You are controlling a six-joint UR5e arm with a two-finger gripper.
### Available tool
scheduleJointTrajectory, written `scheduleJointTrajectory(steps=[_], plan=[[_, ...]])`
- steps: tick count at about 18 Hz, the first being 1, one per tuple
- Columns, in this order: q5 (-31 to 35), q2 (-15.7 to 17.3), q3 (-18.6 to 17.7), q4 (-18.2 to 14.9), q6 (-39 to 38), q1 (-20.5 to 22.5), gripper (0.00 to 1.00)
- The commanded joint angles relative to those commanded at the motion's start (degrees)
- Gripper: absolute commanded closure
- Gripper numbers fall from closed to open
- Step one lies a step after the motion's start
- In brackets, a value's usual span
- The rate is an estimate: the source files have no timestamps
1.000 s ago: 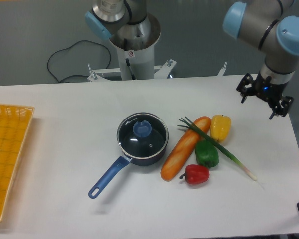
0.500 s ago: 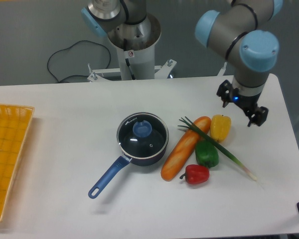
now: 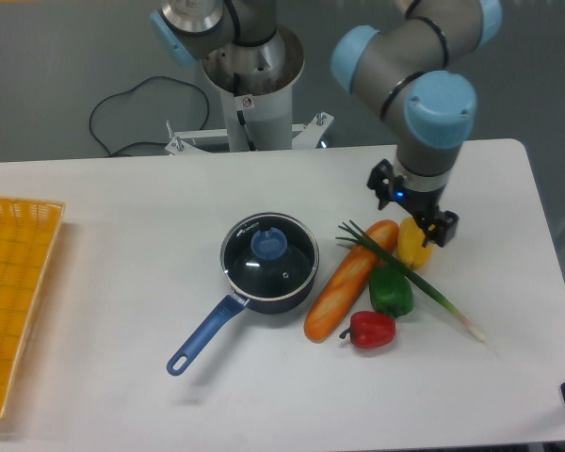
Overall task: Open the lid
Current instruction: 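Move the open gripper from beside the peppers toward the saucepan, then lower the gripper over the blue knob of the saucepan lid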
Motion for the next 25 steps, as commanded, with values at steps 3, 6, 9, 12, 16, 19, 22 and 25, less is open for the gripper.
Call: scheduleJointTrajectory(steps=[3, 6, 9, 12, 16, 19, 22, 25], plan=[[-0.3, 3.3, -2.7, 0.0, -0.6, -0.9, 0.00], [-0.5, 7.0, -6.1, -0.1, -4.0, -2.6, 0.00], [-1.6, 9.8, -9.1, 0.0, -9.0, -5.7, 0.00], [-3.0, 11.0, -10.8, 0.1, -11.1, -7.5, 0.00], [-6.6, 11.1, -12.8, 2.5, -11.3, -7.5, 0.00], [-7.6, 10.5, -13.5, 4.7, -12.8, -7.9, 0.00], [-7.6, 9.3, -13.5, 6.6, -14.2, -8.3, 0.00], [-7.6, 8.1, -13.1, 7.9, -16.9, -10.0, 0.00]])
